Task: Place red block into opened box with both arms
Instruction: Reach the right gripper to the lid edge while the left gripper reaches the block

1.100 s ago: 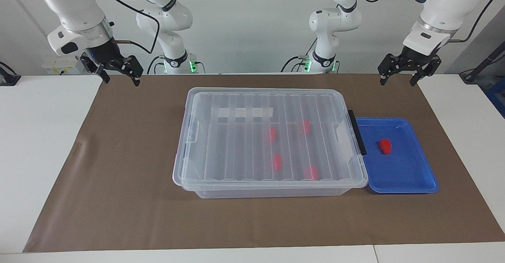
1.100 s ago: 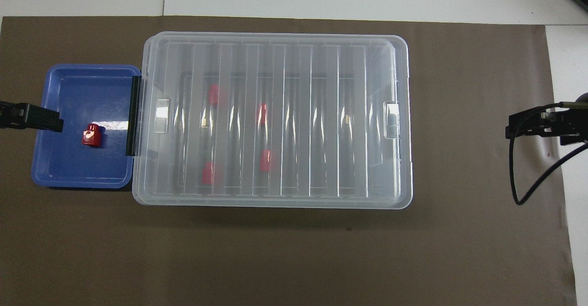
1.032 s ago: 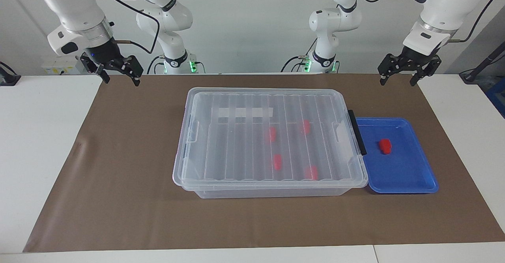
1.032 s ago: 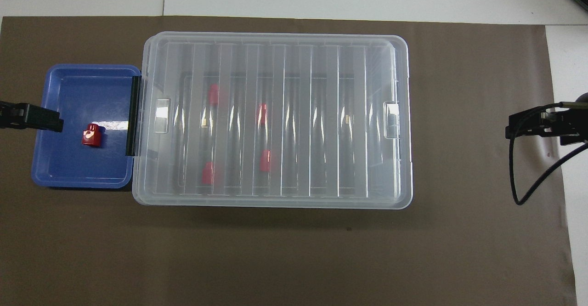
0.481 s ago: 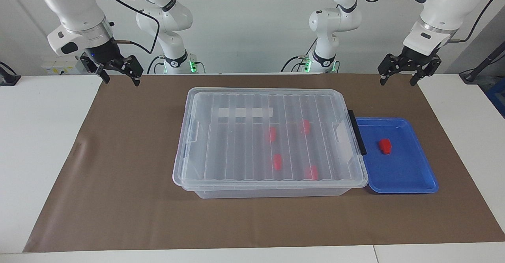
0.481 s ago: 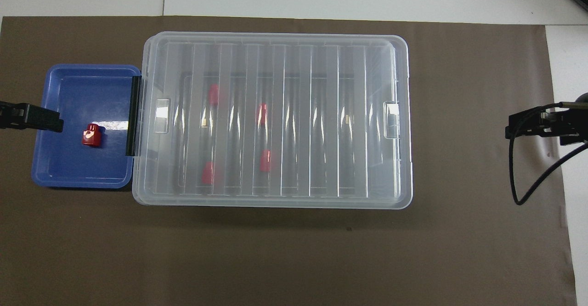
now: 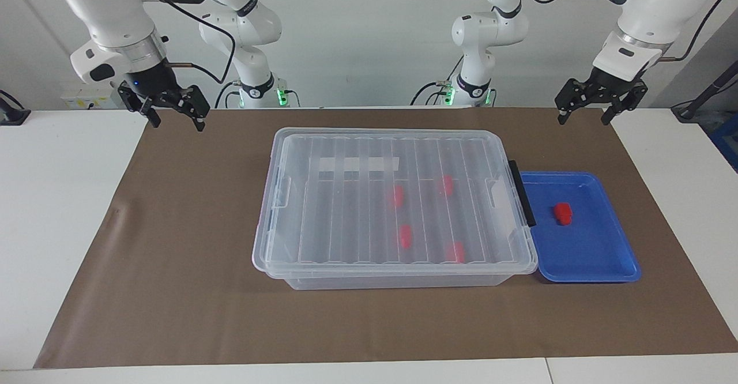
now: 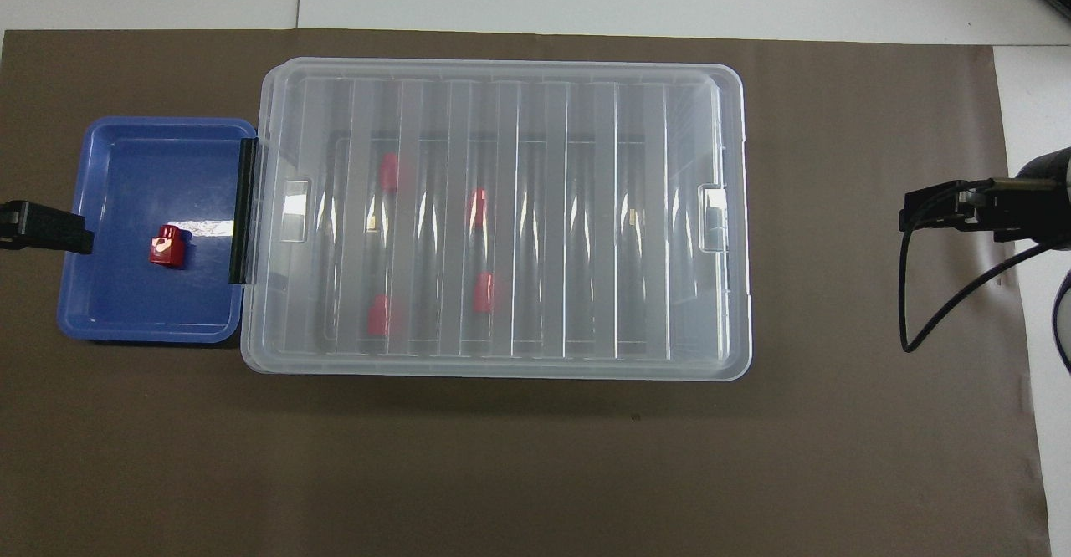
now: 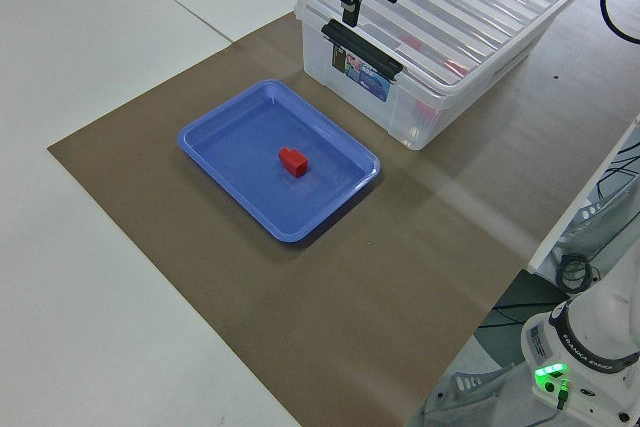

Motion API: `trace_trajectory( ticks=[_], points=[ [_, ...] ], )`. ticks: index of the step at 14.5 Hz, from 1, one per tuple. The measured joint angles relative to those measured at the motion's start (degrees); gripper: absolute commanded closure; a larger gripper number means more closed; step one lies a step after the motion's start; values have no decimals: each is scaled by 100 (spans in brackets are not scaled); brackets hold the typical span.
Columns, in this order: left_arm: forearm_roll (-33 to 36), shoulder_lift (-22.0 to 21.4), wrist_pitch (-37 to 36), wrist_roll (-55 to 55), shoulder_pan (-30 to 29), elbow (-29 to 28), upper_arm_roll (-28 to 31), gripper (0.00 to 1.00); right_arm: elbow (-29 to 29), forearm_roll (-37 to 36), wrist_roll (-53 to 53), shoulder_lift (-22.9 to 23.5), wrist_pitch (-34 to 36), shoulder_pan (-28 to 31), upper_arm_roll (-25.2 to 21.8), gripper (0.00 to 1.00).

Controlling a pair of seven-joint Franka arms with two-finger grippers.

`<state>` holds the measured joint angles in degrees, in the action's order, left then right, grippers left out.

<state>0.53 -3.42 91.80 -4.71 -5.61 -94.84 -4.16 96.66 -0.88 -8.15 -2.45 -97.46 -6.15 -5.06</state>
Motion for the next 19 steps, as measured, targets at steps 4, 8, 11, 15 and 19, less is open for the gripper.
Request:
trace_trajectory(
  ticks=[4, 8, 11, 15, 19],
  points=[
    [1, -137, 1001, 0, -292, -579, 18, 0, 559, 261, -10, 279, -1128, -453, 26, 0],
    [0, -296, 1995, 0, -539, -1478, 26, 0, 633, 358, -235, 725, -1700, -880, 44, 0],
    [1, -276, 2761, 0, -608, -1984, 27, 0, 689, 412, -381, 961, -1989, -1020, 47, 0],
    [1, 197, 3805, 0, -767, -2484, 31, 0, 761, 414, -393, 1102, -2026, -1015, 24, 0],
    [1, 531, 4456, 0, -872, -2710, 31, 0, 879, 296, -605, 1106, -2222, -1009, 2, 0]
  ],
)
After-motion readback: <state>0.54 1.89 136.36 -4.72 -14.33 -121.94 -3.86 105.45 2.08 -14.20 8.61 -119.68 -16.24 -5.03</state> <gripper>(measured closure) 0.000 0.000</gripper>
